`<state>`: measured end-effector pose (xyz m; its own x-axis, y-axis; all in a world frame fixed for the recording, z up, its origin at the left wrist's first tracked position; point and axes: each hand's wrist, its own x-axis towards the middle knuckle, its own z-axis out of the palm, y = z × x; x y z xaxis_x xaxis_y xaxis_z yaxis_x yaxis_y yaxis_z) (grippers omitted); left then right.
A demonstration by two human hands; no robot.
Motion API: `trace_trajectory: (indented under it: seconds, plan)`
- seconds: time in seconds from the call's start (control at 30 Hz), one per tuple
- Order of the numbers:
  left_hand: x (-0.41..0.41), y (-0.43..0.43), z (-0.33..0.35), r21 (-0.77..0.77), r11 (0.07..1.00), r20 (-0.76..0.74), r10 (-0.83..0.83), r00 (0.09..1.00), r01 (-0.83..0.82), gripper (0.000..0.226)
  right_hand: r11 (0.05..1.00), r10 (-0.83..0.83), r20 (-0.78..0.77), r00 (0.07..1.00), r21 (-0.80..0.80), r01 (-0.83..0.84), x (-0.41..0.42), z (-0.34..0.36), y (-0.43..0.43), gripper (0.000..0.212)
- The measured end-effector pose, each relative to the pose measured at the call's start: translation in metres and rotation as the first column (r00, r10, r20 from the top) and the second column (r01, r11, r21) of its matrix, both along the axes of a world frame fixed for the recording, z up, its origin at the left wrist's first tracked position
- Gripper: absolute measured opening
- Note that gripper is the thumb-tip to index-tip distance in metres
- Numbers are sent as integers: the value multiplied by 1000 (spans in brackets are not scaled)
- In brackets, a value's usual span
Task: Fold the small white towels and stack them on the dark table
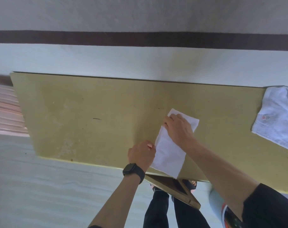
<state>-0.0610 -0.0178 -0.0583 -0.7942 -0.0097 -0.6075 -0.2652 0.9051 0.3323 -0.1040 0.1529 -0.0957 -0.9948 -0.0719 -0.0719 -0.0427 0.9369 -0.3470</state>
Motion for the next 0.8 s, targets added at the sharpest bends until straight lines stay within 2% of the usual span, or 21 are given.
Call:
trace_trajectory:
  seconds: [0.07,0.13,0.27,0.33,0.37,0.4,0.47,0.53,0.6,0.67,0.8]
  plan:
    - [8,4,2,41,994,57,103,993,-105,20,994,47,79,996,-97,-39,3,-2,-10,14]
    - [14,8,3,49,990,74,127,989,-131,19,985,77,50,996,-156,-69,13,-5,-11,15]
    - [18,9,1,19,999,26,31,999,-31,20,969,2,-44,999,-247,-12,46,2,8,25]
    - [24,2,-2,-9,995,-125,-96,987,96,18,971,-62,-155,986,-237,24,78,7,19,22]
    - [29,-3,-5,-36,980,-272,-198,942,196,17,974,-76,-190,979,-225,32,96,7,25,21]
    - [36,-9,-11,-75,947,-404,-315,859,312,19,978,-77,-207,975,-205,34,116,6,28,22]
    - [52,-20,-26,-125,843,-586,-488,647,523,26,987,-45,-185,982,-160,15,153,2,29,38]
    - [62,-29,-37,-126,709,-621,-601,502,694,34,995,47,-114,992,-84,-57,180,-6,31,62]
    - [66,-38,-45,-153,596,-604,-687,403,788,39,991,132,-28,991,17,-131,198,-16,33,77]
    - [69,-43,-52,-177,554,-586,-723,365,813,39,983,163,-5,987,92,-161,208,-28,35,79]
    - [74,-49,-65,-186,573,-587,-716,377,798,56,981,145,-117,983,149,-127,211,-42,35,68]
